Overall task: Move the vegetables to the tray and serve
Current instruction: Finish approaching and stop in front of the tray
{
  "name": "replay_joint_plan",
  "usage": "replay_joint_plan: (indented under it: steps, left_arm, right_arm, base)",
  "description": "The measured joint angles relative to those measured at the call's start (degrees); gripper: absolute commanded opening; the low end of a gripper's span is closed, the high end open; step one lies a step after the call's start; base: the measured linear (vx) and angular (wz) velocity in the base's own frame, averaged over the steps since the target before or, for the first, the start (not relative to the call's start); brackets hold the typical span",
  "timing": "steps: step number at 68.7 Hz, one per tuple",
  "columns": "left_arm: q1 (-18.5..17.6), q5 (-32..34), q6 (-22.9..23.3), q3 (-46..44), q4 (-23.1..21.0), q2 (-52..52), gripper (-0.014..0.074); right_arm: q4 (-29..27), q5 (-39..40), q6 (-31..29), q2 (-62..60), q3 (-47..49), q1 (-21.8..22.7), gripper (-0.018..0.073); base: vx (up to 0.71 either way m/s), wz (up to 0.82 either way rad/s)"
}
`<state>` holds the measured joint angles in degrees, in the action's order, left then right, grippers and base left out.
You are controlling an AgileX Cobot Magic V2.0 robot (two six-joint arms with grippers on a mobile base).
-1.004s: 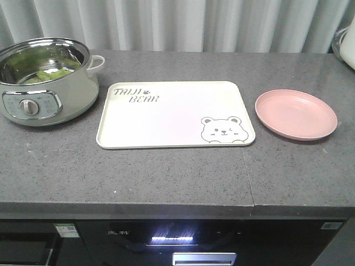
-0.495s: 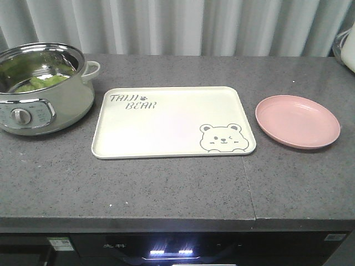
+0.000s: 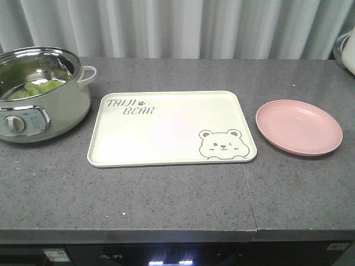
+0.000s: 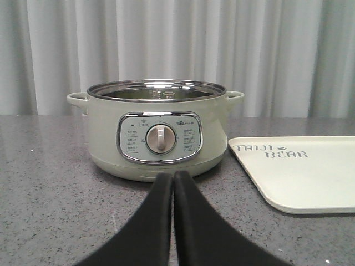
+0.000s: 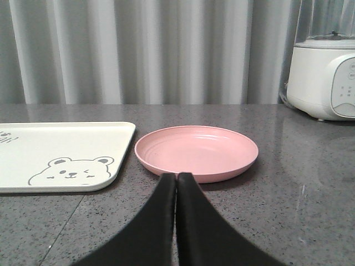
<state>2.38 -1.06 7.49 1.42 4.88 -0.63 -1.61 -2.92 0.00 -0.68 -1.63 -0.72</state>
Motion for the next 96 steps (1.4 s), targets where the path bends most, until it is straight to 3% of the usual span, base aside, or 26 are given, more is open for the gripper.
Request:
replay_joint_plan:
  steps: [96]
  left_arm:
    - [0.0,0.0,0.0,0.0,0.0,0.0,-0.0006]
  right_arm:
    - [0.0,0.0,0.0,0.0,0.0,0.0,-0.0004]
  base:
    - [0.02,-0.01]
